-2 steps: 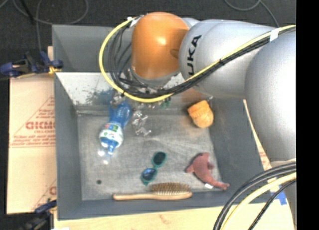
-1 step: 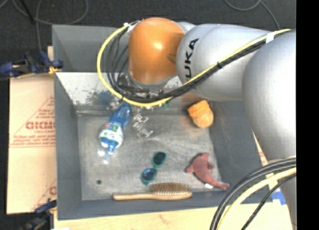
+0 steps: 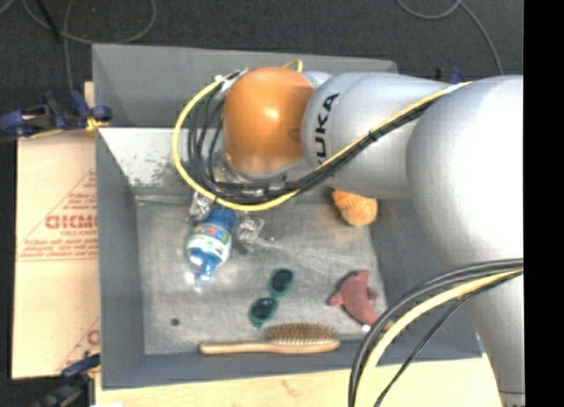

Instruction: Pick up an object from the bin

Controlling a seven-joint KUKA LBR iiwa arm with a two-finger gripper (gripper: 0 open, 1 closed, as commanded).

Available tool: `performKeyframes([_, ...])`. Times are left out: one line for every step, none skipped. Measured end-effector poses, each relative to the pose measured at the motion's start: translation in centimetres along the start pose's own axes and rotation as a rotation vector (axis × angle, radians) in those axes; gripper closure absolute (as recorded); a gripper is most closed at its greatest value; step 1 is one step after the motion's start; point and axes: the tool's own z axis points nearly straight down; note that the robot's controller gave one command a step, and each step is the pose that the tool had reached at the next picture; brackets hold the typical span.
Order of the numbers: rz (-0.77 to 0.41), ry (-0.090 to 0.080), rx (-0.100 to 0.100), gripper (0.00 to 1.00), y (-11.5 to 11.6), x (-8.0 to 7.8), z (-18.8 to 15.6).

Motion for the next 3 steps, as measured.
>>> performKeyframes([-0.1,-0.022,0.014,1.0,-0.08,-0.5,2.38])
performKeyframes([-0.121,-0.018,0.013,1.0,-0.01,-0.27,2.19])
performKeyframes([-0.126,-0.011,0.009,1.0,-0.09,-0.27,1.9])
